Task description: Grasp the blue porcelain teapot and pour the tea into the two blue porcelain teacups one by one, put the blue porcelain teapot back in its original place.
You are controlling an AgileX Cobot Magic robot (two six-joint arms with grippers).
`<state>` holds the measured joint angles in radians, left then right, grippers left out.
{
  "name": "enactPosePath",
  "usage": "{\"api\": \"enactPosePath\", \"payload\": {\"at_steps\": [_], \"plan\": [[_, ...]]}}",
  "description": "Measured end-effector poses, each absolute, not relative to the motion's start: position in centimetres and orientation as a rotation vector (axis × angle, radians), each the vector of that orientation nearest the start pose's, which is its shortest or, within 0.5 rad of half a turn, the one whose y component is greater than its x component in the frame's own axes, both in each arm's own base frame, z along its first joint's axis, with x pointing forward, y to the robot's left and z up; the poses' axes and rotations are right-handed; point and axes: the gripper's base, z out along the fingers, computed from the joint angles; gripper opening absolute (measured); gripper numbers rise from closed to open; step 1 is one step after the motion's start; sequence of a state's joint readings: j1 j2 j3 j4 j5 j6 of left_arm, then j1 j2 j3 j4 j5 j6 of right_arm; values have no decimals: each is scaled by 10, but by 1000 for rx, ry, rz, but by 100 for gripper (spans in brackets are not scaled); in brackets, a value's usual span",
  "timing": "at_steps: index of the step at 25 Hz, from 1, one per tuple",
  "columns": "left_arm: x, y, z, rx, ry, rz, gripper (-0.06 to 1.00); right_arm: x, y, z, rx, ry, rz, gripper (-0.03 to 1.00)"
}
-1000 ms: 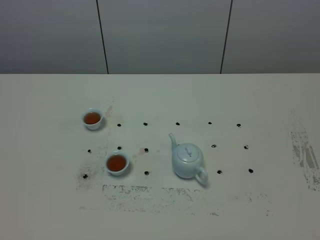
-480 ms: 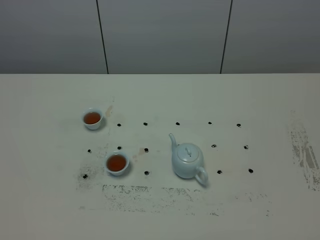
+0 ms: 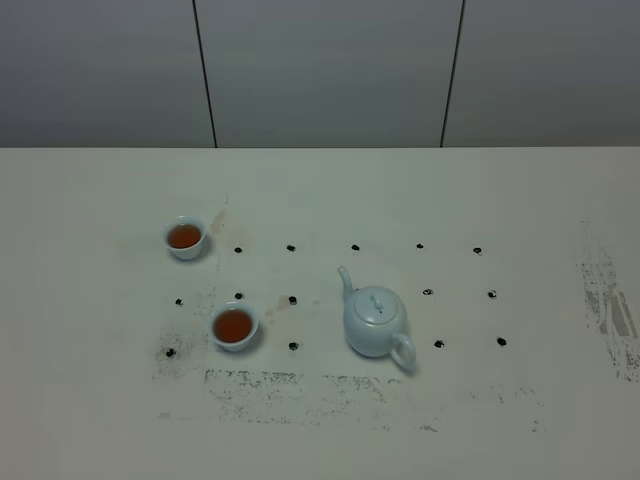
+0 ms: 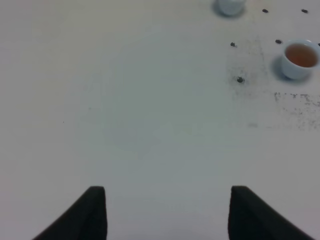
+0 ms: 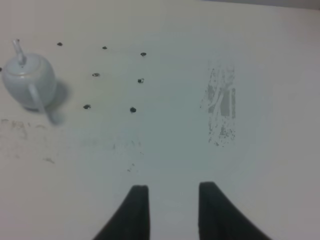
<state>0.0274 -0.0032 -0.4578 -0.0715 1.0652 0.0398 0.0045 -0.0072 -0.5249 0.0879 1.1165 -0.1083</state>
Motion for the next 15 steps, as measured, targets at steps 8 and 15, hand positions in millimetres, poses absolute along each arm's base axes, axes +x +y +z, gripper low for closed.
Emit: {"api": "enactPosePath", "payload": {"at_steps": [8, 15], "plan": [[-1, -6, 265, 15, 2086, -46, 50, -11, 7, 280, -122, 2061, 43, 23], [-1, -6, 265, 15, 2086, -46, 50, -11, 7, 280, -122, 2061, 43, 23]]}}
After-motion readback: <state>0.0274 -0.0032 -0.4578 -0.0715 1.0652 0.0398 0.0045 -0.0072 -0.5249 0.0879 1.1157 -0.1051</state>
